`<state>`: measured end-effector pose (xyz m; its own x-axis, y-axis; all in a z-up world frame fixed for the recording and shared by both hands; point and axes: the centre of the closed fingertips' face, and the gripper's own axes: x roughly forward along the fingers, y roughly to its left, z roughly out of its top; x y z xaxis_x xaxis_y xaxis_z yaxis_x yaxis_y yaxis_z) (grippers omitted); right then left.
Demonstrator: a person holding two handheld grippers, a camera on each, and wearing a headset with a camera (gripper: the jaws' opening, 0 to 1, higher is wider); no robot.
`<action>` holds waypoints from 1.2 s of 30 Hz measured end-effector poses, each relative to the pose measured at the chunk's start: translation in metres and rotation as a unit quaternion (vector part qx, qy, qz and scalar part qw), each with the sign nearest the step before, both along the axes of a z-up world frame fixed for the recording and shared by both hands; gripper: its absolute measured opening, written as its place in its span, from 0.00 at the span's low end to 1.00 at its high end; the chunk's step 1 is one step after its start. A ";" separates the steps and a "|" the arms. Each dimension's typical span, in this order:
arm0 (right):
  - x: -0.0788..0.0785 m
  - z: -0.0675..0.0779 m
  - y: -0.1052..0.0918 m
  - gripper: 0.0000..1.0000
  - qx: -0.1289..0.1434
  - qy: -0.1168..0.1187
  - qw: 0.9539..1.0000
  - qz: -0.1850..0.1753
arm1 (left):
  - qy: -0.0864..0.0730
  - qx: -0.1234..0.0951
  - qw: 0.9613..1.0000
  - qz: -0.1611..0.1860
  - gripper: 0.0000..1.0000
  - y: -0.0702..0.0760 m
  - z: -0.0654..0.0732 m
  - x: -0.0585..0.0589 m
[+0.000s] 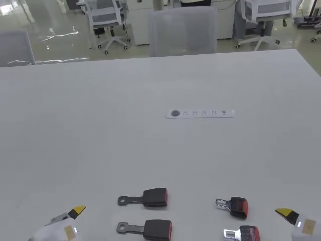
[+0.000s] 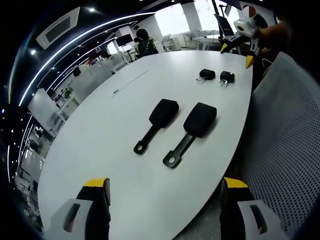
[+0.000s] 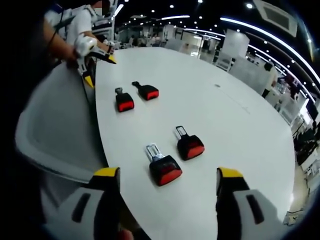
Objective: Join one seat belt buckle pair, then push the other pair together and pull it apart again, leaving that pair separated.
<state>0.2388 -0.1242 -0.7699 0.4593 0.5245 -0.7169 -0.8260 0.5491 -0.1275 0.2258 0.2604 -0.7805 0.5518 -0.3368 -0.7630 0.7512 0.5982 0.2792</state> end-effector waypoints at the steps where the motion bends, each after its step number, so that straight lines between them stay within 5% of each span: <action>1: 0.001 0.001 -0.001 0.79 0.000 0.000 1.000 -0.002 | 0.000 0.003 1.000 -0.002 0.94 -0.001 0.001 0.001; 8: 0.002 0.002 -0.003 0.75 0.001 0.015 1.000 0.007 | 0.003 -0.002 0.999 -0.041 0.90 -0.024 0.011 0.010; 16: 0.004 -0.002 0.008 0.64 -0.014 0.010 0.998 0.068 | 0.037 0.003 0.995 -0.091 0.80 -0.055 0.003 0.021; 24: 0.007 -0.019 0.016 0.52 -0.039 0.034 0.992 0.115 | 0.082 0.013 0.985 -0.149 0.66 -0.089 -0.013 0.029; 31: 0.012 -0.038 0.021 0.47 -0.064 0.055 0.985 0.150 | 0.145 0.025 0.968 -0.201 0.54 -0.108 -0.038 0.024; 33: 0.013 -0.043 0.020 0.46 -0.067 0.063 0.984 0.152 | 0.145 0.024 0.968 -0.202 0.54 -0.113 -0.043 0.029; 36: 0.014 -0.051 0.017 0.45 -0.083 0.070 0.981 0.160 | 0.154 0.034 0.962 -0.224 0.50 -0.117 -0.050 0.029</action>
